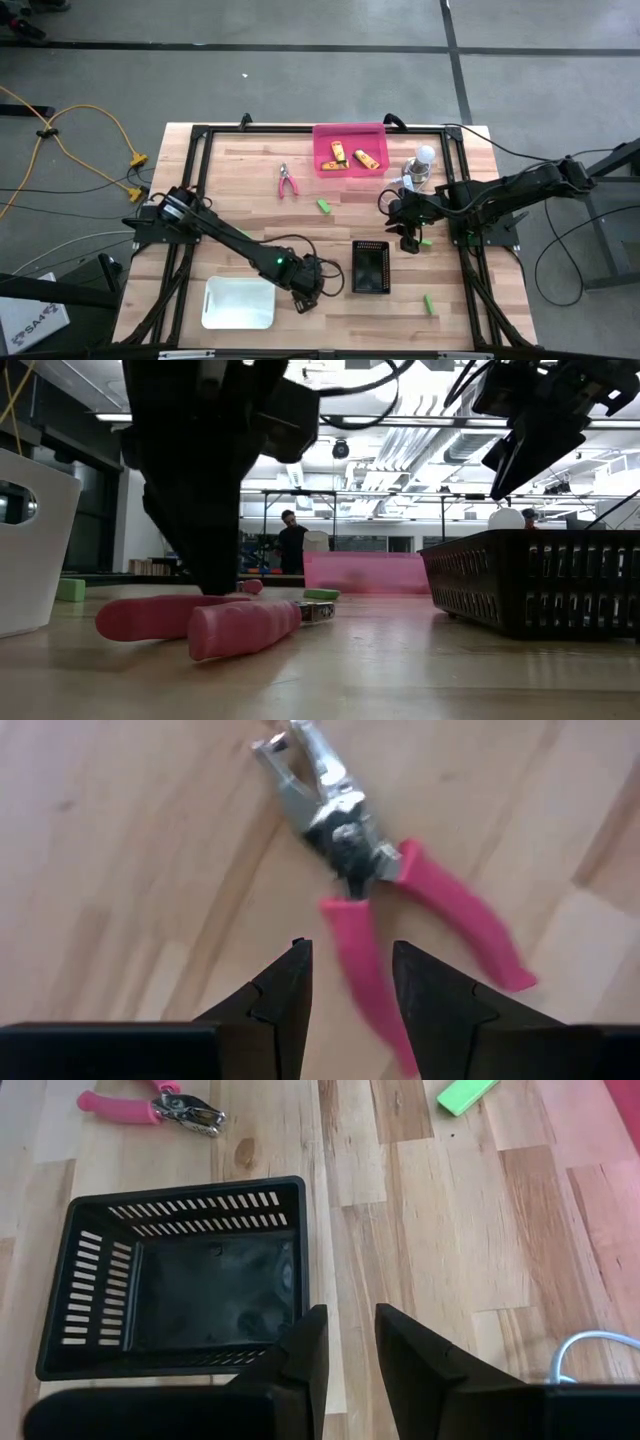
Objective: Pick & Place School Supplies
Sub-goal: Put the pink ticket punch into the white bin
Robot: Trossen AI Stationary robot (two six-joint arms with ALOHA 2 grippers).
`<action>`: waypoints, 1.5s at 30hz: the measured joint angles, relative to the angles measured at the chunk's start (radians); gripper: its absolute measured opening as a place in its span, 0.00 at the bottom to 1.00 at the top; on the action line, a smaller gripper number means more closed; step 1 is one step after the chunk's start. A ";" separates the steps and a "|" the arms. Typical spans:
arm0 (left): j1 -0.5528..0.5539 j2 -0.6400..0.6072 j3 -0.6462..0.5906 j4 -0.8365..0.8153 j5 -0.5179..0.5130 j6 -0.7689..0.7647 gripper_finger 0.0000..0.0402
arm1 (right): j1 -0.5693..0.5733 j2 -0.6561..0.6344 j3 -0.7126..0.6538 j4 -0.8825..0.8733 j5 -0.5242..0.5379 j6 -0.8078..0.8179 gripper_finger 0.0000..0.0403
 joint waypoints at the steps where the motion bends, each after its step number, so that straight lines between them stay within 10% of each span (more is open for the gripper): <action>1: 0.000 0.003 0.000 -0.001 0.004 -0.004 0.34 | 0.000 0.000 0.000 -0.002 0.000 0.000 0.18; 45: -0.013 0.026 0.000 -0.002 0.024 -0.033 0.31 | 0.000 0.000 0.000 -0.003 0.001 0.000 0.18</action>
